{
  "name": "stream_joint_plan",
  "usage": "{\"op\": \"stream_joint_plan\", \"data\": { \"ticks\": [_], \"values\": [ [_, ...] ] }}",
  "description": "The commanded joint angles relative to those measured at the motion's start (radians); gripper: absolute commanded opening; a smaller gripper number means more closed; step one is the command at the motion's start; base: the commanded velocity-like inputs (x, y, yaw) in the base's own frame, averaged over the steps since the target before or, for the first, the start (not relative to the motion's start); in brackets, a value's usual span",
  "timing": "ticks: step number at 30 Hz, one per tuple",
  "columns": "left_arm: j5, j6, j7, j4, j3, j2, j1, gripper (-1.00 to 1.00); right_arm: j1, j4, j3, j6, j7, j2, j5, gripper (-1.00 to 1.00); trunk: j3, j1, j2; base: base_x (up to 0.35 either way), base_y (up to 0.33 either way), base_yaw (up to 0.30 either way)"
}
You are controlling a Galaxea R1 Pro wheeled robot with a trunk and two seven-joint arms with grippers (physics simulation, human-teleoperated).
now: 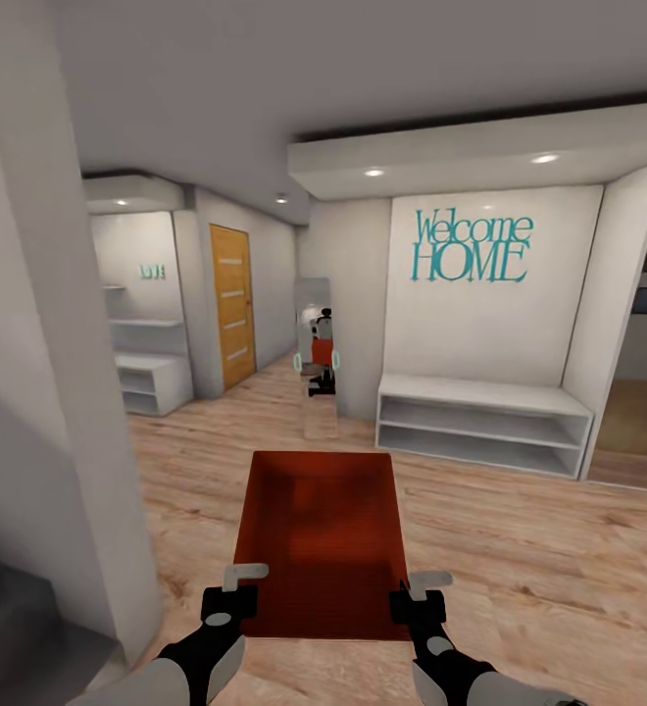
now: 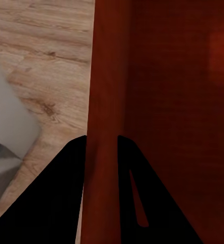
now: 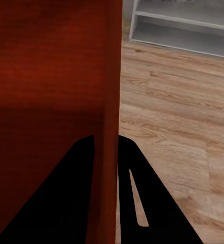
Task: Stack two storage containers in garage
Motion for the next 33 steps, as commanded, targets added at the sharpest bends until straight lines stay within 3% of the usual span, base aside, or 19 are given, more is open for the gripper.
{"op": "stream_joint_plan", "data": {
  "ticks": [1, 33],
  "values": [
    [-0.009, -0.006, 0.016, -0.002, 0.054, 0.000, -0.002, -1.00, 0.000, 0.002, -0.008, -0.001, -0.001, 0.000, -0.006, -1.00, -0.002, 0.001, -0.001, 0.325, 0.000, 0.000],
    [-0.009, -0.006, 0.016, -0.002, 0.054, 0.000, -0.002, -1.00, 0.000, 0.002, -0.008, -0.001, -0.001, 0.000, -0.006, -1.00, -0.002, 0.001, -0.001, 0.325, 0.000, 0.000]
  ]
}}
